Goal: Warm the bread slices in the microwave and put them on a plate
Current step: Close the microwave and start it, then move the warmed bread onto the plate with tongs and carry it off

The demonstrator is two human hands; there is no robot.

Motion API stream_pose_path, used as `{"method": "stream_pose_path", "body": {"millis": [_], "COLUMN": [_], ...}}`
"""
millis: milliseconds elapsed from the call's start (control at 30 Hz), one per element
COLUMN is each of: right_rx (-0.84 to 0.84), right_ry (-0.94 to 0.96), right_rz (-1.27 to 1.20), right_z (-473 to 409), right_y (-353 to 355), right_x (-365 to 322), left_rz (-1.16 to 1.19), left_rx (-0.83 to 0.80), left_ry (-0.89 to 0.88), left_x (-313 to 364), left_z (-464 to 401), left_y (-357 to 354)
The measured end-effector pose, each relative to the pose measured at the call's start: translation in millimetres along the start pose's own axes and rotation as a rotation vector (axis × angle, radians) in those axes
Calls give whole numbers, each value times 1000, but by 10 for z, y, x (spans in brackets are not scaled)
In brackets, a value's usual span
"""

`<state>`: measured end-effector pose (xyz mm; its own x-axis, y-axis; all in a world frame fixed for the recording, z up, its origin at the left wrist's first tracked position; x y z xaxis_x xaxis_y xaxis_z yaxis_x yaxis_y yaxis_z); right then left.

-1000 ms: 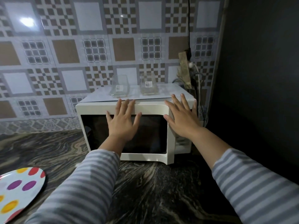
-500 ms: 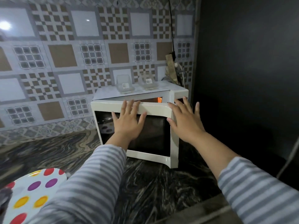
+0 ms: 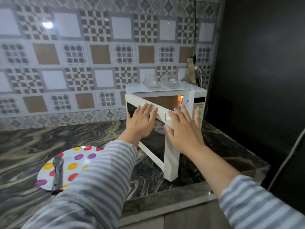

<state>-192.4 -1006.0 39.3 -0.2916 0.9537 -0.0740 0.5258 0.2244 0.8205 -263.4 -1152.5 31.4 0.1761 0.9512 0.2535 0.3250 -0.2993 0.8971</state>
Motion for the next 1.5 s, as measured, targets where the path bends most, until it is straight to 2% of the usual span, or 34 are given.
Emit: {"method": "stream_pose_path", "body": {"millis": [200, 367, 500, 767, 1000, 1133, 1267, 1500], "right_rx": [18, 44, -85, -442, -670, -711, -645, -634], "right_ry": [12, 273, 392, 227, -91, -209, -162, -154], "right_rz": [71, 147, 132, -58, -305, -354, -245, -242], "right_z": [87, 73, 39, 37, 105, 140, 198, 188], "right_y": [58, -63, -505, -1768, -2645, -2936, -3010, -3017], "right_x": [-608, -1410, -2002, -2549, -2512, -2438, -2438, -2425], "left_rz": [-27, -75, -101, -92, 61, 19, -87, -116], "left_rx": [-52, -72, -112, -224, -236, -261, -206, -200], "left_ry": [67, 181, 272, 425, 550, 620, 611, 610], "left_x": [-504, -1279, -1963, -3239, -3813, -3970, -3982, -3983], "left_z": [547, 910, 1197, 1674, 1777, 1803, 1821, 1810], "left_y": [191, 332, 303, -53, -425, -607, -669, -680]}}
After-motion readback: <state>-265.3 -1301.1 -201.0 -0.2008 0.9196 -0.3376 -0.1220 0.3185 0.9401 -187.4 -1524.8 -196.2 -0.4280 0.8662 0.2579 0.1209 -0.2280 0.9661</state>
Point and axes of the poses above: each hand's wrist, its own z-axis away from the middle knuckle, its own y-axis out of the back of the hand, x = y × z, the point moved 5 cm from there along -z, towards the middle knuckle, and after that the axes turned 7 degrees about -z, right-handed, at the moved point
